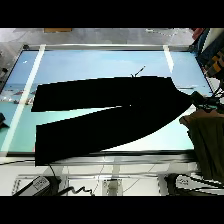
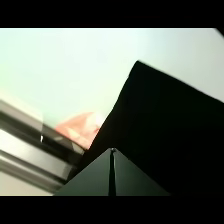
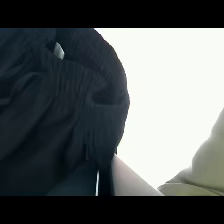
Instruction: Fold the clothes and pants, and hang the long-sleeved shirts on hangers.
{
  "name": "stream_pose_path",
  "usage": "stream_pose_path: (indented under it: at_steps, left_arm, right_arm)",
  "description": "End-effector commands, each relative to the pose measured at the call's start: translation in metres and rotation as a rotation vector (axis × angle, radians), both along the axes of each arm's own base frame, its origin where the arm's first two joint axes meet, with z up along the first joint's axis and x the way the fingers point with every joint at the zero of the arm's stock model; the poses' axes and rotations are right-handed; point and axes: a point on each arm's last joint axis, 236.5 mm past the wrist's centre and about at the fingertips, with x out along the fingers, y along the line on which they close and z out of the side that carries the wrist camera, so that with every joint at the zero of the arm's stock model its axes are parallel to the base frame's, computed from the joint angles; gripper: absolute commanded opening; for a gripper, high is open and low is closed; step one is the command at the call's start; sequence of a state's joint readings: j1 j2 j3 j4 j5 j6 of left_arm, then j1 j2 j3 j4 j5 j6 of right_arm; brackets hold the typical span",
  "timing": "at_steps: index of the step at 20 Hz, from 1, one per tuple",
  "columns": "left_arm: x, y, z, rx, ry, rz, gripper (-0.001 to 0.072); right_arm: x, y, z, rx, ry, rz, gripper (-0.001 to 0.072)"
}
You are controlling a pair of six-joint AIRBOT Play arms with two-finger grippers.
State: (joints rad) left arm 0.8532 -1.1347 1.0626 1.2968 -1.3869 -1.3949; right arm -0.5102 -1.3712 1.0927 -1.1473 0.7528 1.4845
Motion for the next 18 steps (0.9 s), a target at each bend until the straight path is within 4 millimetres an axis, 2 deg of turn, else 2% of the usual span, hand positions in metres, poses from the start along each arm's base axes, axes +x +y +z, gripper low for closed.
stream_pose_path:
  at_steps: [1,2,3,6,10,12,16,17,18]
  left_arm:
    - [-0.064,-0.018,-0.055,-0.047,0.187,0.106,0.0139]
    - [-0.073,-0.029,-0.068,-0.081,0.221,0.100,0.0402]
    - [-0.080,-0.041,-0.079,-0.114,0.238,0.067,0.0566]
    - [-0.078,-0.068,-0.095,-0.180,0.184,-0.090,0.0563]
    - [-0.101,-0.073,-0.109,-0.184,0.222,-0.191,0.0562]
    - [-0.106,-0.073,-0.114,-0.189,0.210,-0.205,0.0495]
    - [-0.114,-0.084,-0.130,-0.205,0.208,-0.239,0.0495]
    - [-0.117,-0.088,-0.135,-0.217,0.215,-0.237,0.0465]
    - [-0.119,-0.090,-0.137,-0.227,0.221,-0.239,0.0397]
  right_arm:
    - [0.001,-0.001,0.003,0.007,-0.006,-0.016,0.0021]
    - [0.001,0.000,0.003,0.010,-0.005,-0.016,0.0021]
    - [0.000,0.001,0.003,0.015,-0.001,-0.014,0.0021]
    - [-0.001,0.003,0.001,0.021,0.008,-0.009,0.0021]
    - [-0.001,0.005,0.002,0.033,0.007,-0.012,0.0021]
    - [-0.001,0.005,0.002,0.033,0.006,-0.013,0.0021]
    - [0.000,0.004,0.002,0.028,0.000,-0.016,0.0021]
    - [0.000,0.003,0.003,0.027,-0.002,-0.017,0.0021]
    - [0.000,0.003,0.003,0.027,-0.002,-0.017,0.0021]
